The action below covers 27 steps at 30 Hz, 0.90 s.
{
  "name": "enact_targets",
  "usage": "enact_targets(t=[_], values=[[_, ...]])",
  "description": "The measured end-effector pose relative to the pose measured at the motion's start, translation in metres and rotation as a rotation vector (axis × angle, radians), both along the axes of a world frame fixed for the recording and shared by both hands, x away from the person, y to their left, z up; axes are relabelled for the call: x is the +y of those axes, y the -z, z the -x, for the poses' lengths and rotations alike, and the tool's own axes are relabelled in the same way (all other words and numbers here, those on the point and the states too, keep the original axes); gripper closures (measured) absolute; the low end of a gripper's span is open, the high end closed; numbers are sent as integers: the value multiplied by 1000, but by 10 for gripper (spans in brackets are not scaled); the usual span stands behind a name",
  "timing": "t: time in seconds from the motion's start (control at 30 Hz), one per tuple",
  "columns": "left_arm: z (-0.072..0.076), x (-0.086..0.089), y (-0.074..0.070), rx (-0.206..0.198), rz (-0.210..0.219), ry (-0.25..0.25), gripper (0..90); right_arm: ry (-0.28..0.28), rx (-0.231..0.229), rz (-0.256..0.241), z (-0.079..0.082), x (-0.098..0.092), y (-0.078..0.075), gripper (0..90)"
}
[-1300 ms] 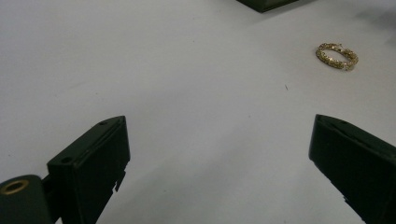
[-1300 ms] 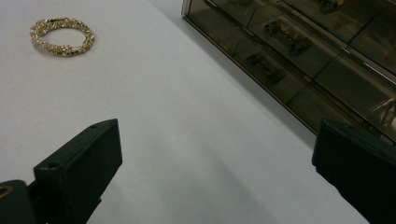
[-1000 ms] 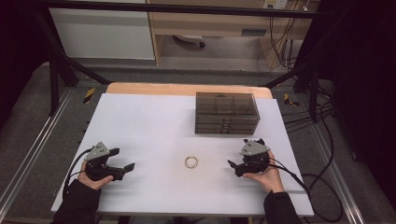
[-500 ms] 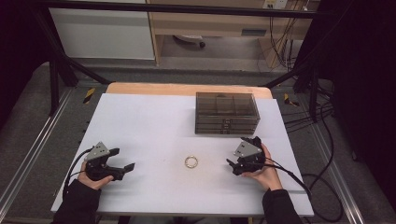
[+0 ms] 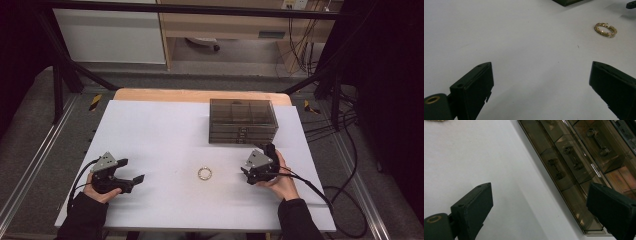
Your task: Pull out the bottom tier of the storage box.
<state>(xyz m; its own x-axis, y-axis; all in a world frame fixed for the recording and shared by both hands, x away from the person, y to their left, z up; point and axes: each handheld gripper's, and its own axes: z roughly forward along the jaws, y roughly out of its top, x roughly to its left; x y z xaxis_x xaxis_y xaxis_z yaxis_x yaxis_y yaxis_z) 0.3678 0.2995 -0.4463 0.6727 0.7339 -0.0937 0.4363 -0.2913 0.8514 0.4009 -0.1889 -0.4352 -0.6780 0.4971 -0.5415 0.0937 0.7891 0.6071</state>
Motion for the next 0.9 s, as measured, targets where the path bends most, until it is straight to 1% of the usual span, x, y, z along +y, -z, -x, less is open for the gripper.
enact_targets(t=[0.07,0.1,0.2,0.27,0.33,0.37,0.43,0.53,0.63,0.67,0.73,0.83,0.9], values=[[0,0,0,0,0,0,55,-2,-10,7,-1,2,0,84],[0,0,0,0,0,1,55,-10,-22,19,-3,4,0,89],[0,0,0,1,0,0,55,-17,-34,24,-4,6,-1,95],[0,0,0,1,0,1,55,-27,-50,40,-6,9,-1,102],[0,0,0,1,-1,0,55,-27,-52,43,-7,10,-1,107],[0,0,0,1,0,1,55,-33,-63,62,-8,13,-2,114],[0,0,0,1,-1,1,56,-32,-64,65,-9,14,-2,117],[0,0,0,0,-2,2,56,-41,-74,85,-12,18,0,129],[0,0,0,1,-1,1,56,-44,-91,120,-15,22,1,143],[0,0,0,0,-1,1,56,-44,-91,120,-15,22,1,143],[0,0,0,0,-1,1,56,-46,-107,137,-17,25,2,153],[0,0,0,1,-2,2,57,-52,-119,144,-18,26,2,162],[0,0,0,0,-1,1,56,-66,-132,150,-19,28,2,178]])
